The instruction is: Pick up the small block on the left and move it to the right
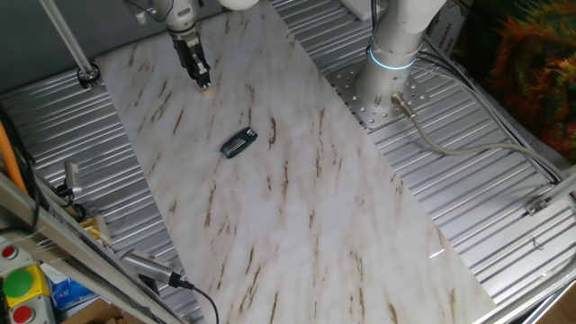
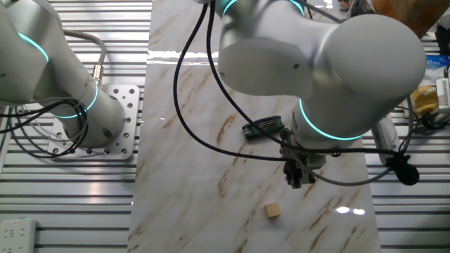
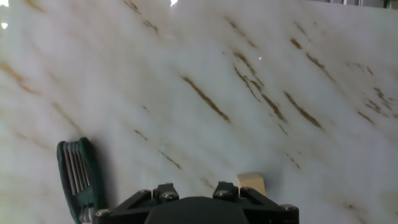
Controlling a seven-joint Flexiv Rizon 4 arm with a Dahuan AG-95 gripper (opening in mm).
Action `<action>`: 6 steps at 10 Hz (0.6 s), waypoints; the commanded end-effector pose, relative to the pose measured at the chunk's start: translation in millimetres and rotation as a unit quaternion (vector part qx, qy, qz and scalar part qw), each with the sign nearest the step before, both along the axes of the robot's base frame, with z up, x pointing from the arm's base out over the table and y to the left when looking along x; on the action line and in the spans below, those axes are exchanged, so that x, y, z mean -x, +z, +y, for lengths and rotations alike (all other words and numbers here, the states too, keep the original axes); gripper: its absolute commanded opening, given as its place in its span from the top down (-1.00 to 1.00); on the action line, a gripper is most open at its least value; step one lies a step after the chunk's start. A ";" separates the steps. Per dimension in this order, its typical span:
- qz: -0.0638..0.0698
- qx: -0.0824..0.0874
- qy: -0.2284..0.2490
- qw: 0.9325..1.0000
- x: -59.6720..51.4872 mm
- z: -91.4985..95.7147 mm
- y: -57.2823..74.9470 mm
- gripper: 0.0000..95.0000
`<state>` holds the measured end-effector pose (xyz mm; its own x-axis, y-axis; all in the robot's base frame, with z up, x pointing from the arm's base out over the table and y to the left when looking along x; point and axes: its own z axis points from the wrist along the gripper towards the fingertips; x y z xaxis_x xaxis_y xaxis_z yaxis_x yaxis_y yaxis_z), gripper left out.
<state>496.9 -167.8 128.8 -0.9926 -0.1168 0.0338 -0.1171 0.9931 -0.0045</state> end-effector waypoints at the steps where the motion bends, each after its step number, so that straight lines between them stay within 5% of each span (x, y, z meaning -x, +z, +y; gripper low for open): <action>1: -0.010 -0.037 -0.009 0.999 0.0 0.4 0.0 -0.60; 2: -0.011 -0.055 -0.025 0.998 0.0 0.4 0.0 -0.60; 5: -0.008 -0.019 -0.065 0.998 0.0 0.4 0.0 -0.60; 6: -0.010 -0.015 -0.081 0.997 0.0 0.4 0.0 -0.20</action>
<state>498.3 -167.2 128.5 -1.0000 -0.0081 0.0010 -0.0080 0.9955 0.0943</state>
